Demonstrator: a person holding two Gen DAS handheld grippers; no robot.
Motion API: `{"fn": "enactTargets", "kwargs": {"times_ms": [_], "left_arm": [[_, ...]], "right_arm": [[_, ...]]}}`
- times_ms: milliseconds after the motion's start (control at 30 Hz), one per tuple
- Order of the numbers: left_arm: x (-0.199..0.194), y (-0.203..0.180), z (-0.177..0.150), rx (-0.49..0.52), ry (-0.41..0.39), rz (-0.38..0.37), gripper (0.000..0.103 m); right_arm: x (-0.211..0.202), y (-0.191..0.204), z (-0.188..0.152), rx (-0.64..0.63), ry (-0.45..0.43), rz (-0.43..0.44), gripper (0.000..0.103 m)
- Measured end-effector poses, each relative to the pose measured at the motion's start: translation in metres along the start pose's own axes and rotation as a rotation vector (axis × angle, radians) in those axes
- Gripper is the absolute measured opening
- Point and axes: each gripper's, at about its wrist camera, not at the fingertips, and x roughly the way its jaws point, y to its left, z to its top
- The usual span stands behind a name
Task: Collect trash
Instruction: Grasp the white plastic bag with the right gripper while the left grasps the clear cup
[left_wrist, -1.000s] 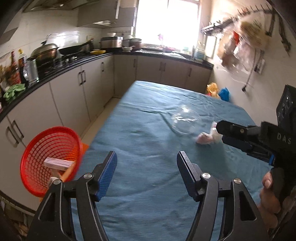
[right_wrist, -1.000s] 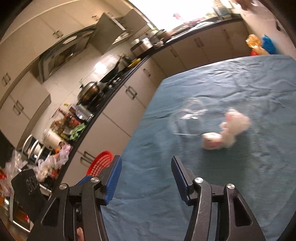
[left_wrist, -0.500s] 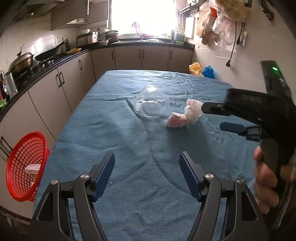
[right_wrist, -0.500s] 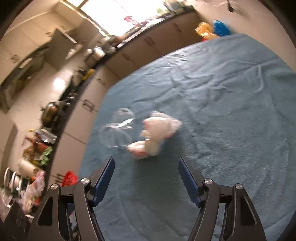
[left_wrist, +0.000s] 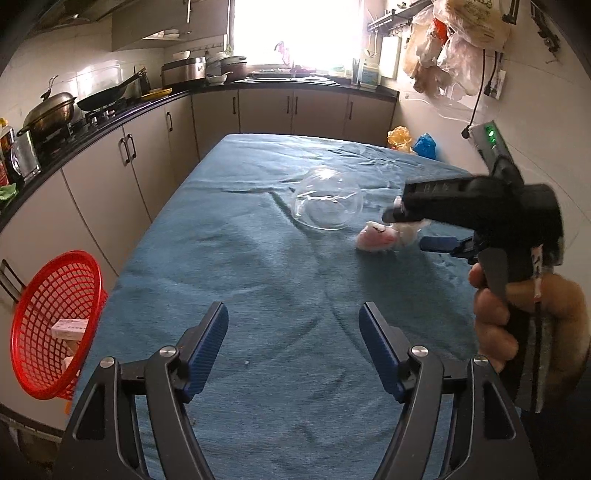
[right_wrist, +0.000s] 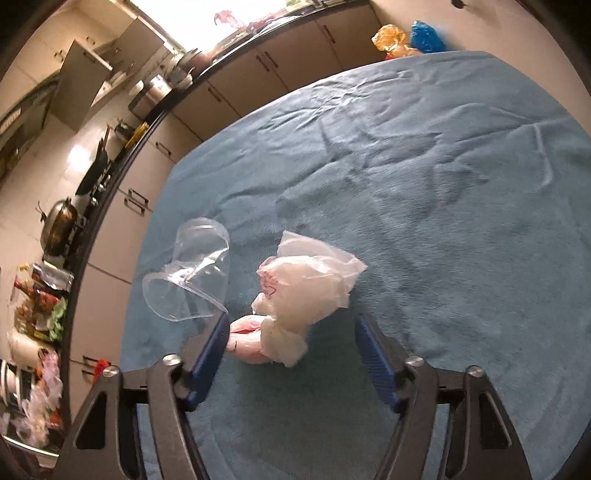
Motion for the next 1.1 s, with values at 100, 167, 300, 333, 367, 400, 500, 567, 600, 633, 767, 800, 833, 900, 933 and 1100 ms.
{"fn": "enactTargets", "kwargs": {"times_ms": [100, 167, 300, 333, 367, 400, 500, 567, 600, 633, 767, 800, 833, 900, 933, 1100], "left_arm": [[0.002, 0.002, 0.002, -0.005, 0.003, 0.002, 0.072], [0.003, 0.001, 0.005, -0.004, 0.004, 0.006, 0.072], [0.003, -0.001, 0.014, 0.002, -0.001, 0.013, 0.072], [0.003, -0.002, 0.017, 0.002, -0.001, 0.012, 0.072], [0.003, -0.002, 0.019, 0.002, -0.001, 0.011, 0.072], [0.004, -0.004, 0.023, 0.002, 0.0, 0.01, 0.072], [0.007, -0.007, 0.034, 0.004, 0.009, 0.01, 0.072], [0.01, -0.009, 0.04, 0.002, 0.017, 0.01, 0.072], [0.013, -0.01, 0.046, -0.004, 0.028, 0.006, 0.072], [0.015, -0.01, 0.048, -0.01, 0.034, 0.003, 0.072], [0.033, -0.01, 0.069, -0.06, 0.088, -0.03, 0.074], [0.037, -0.009, 0.073, -0.07, 0.099, -0.042, 0.077], [0.043, -0.007, 0.079, -0.084, 0.119, -0.054, 0.078], [0.053, -0.004, 0.089, -0.116, 0.145, -0.069, 0.079], [0.057, -0.003, 0.091, -0.127, 0.152, -0.075, 0.079], [0.078, 0.001, 0.105, -0.156, 0.191, -0.056, 0.079]], "right_arm": [[0.007, 0.001, -0.001, -0.037, 0.006, -0.011, 0.043], [0.008, 0.002, -0.001, -0.055, 0.009, 0.003, 0.035], [0.006, 0.002, -0.003, -0.088, -0.002, 0.016, 0.031], [0.005, 0.003, -0.003, -0.099, -0.008, 0.014, 0.03], [0.005, 0.003, -0.004, -0.103, -0.011, 0.015, 0.03], [0.005, 0.003, -0.004, -0.106, -0.012, 0.019, 0.03], [-0.001, 0.0, -0.004, -0.112, -0.03, 0.02, 0.03], [-0.009, -0.004, -0.003, -0.111, -0.056, 0.014, 0.03], [-0.013, -0.005, -0.001, -0.109, -0.069, 0.013, 0.03], [-0.017, -0.007, 0.001, -0.107, -0.085, 0.011, 0.03], [-0.027, -0.012, 0.006, -0.094, -0.125, 0.003, 0.03], [-0.028, -0.012, 0.006, -0.092, -0.125, 0.007, 0.03], [-0.028, -0.012, 0.007, -0.088, -0.121, 0.014, 0.03], [-0.029, -0.013, 0.007, -0.079, -0.12, 0.023, 0.03], [-0.031, -0.014, 0.008, -0.076, -0.124, 0.025, 0.03], [-0.039, -0.023, 0.014, -0.046, -0.143, 0.037, 0.03]]}}
